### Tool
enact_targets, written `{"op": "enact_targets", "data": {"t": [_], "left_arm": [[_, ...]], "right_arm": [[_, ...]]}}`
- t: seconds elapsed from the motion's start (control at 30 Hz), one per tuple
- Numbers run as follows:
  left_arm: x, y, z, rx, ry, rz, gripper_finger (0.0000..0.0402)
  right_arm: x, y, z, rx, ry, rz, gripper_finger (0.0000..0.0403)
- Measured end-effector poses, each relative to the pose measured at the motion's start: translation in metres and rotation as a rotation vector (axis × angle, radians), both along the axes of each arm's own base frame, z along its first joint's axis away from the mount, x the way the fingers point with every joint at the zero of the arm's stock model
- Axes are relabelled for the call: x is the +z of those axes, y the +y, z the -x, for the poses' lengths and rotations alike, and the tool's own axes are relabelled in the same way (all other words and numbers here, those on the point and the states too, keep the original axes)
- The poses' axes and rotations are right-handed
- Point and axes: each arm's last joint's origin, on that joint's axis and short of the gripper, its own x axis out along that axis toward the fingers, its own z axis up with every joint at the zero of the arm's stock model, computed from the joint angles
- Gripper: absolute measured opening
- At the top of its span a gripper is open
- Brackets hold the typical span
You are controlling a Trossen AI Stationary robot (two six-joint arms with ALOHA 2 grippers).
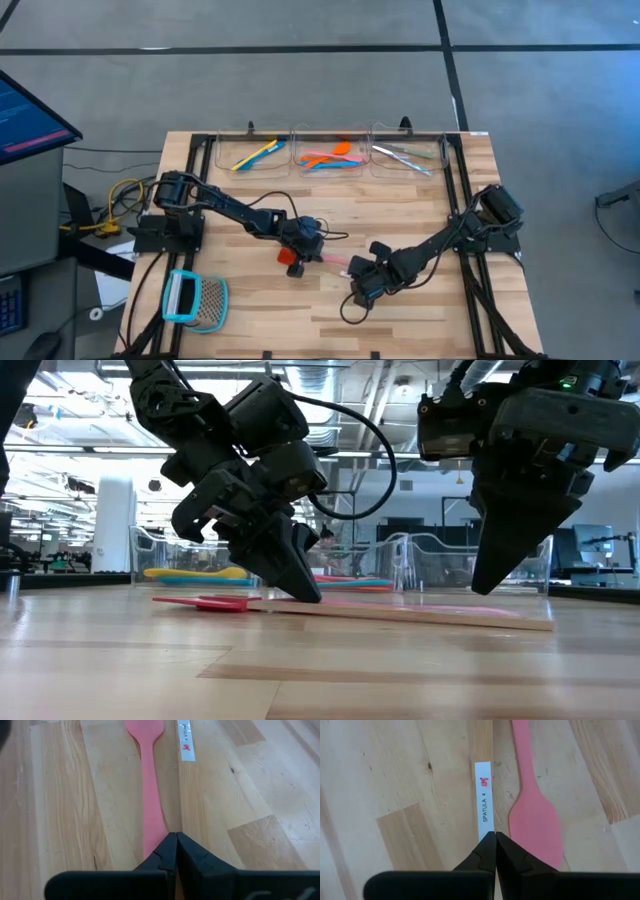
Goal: Pick & Place Kitchen Items
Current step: Put the pink spatula into the middle transparent bin
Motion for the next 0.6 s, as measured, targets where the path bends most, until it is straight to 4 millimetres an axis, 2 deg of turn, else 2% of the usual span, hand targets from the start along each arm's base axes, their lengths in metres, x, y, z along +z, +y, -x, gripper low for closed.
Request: {"op": "enact_targets", "data": {"t": [0.33, 0.6], "left_arm": [[0.000, 0.000, 0.000, 0.002, -0.002, -0.002, 0.0001], [0.001, 0.001, 0.000, 0.006, -0.003, -0.005, 0.0002]], "right_arm": [[-0.001, -0.008, 0.006, -0.019, 0.066, 0.087, 0.0000], [-0.007, -0.018, -0.002, -0.011, 0.093, 0.054, 0.0000]]}}
